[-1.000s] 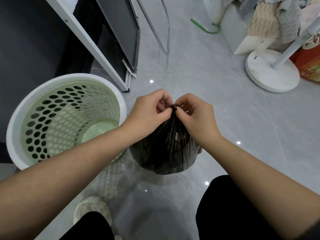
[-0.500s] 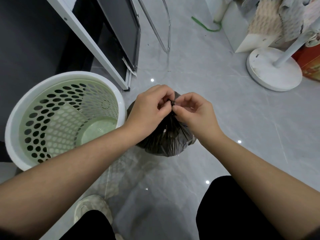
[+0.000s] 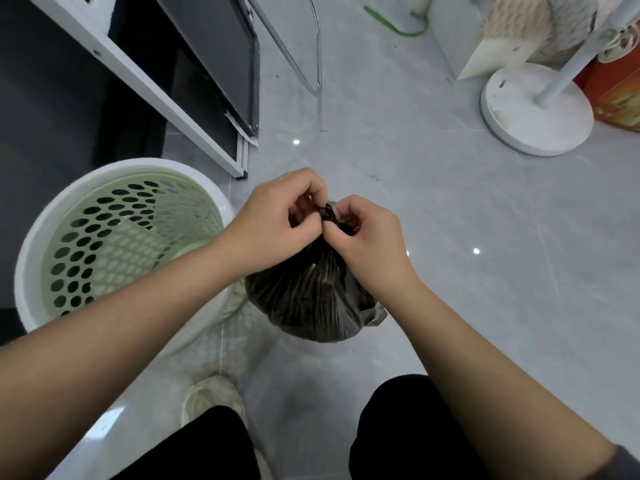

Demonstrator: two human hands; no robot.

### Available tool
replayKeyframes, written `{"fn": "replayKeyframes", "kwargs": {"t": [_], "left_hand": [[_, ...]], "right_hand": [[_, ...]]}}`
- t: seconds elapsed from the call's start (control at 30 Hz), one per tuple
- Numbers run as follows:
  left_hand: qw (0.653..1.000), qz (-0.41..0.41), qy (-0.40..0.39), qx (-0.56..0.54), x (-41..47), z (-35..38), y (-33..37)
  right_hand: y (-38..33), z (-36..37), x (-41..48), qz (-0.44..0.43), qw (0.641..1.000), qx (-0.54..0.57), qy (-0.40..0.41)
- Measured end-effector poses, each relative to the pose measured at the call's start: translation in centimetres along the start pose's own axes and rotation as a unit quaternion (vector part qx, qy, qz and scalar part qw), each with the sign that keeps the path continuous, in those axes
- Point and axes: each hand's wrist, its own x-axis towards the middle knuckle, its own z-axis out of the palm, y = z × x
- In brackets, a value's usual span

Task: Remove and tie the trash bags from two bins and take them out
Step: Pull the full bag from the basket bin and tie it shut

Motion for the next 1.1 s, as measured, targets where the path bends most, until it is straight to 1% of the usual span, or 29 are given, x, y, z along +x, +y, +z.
{"fn": "replayKeyframes", "kwargs": {"t": [0.07,0.1,0.17,0.27,0.33,0.43,0.5,0.57,0.63,0.73,0.87,0.97,1.1], "left_hand": [[0.999,-0.03,-0.044,0.007,-0.2,-1.1,1.4],[0.998,-0.044,-0.054,0.011,-0.2,-1.7,2.2],[0.996,-0.066,-0.054,0.015,-0.1,-2.9,4.3],[0.994,-0.106,-0.035,0.012,0.4,-4.7,7.9],[0.988,-0.152,-0.025,-0.024,0.7,-5.8,10.5],[0.972,-0.221,-0.024,-0.075,1.1,-7.4,15.1],[0.962,-0.246,-0.05,-0.103,1.5,-8.5,18.8],[0.958,-0.243,-0.116,-0.1,1.8,-9.2,22.6],[0.959,-0.223,-0.169,-0.048,2.2,-9.6,26.6],[0.956,-0.209,-0.204,0.008,2.5,-9.2,32.2],[0.954,-0.211,-0.213,-0.014,2.4,-7.3,39.5],[0.952,-0.215,-0.216,-0.034,2.0,-5.0,44.6],[0.94,-0.25,-0.212,-0.095,1.9,-1.9,50.5]], "right_hand": [[-1.3,-0.8,-0.6,0.006,1.0,-0.028,-0.009],[-2.0,-1.3,-0.9,0.008,0.999,-0.037,-0.013],[-3.9,-2.7,-1.2,0.014,0.999,-0.046,-0.025],[-7.4,-5.1,-1.3,0.015,0.996,-0.065,-0.057],[-9.9,-7.0,-1.6,0.015,0.994,-0.079,-0.073],[-13.6,-10.0,-2.4,0.012,0.993,-0.097,-0.073],[-15.9,-12.2,-3.3,0.003,0.992,-0.107,-0.064],[-17.8,-14.6,-4.6,0.009,0.992,-0.11,-0.057],[-19.6,-17.3,-6.1,0.021,0.992,-0.11,-0.054],[-21.7,-21.9,-8.4,0.033,0.994,-0.092,-0.047],[-23.5,-28.7,-11.7,0.03,0.996,-0.081,-0.027],[-24.3,-33.6,-14.5,0.023,0.995,-0.096,-0.018],[-25.2,-40.1,-17.3,0.016,0.994,-0.107,-0.01]]}}
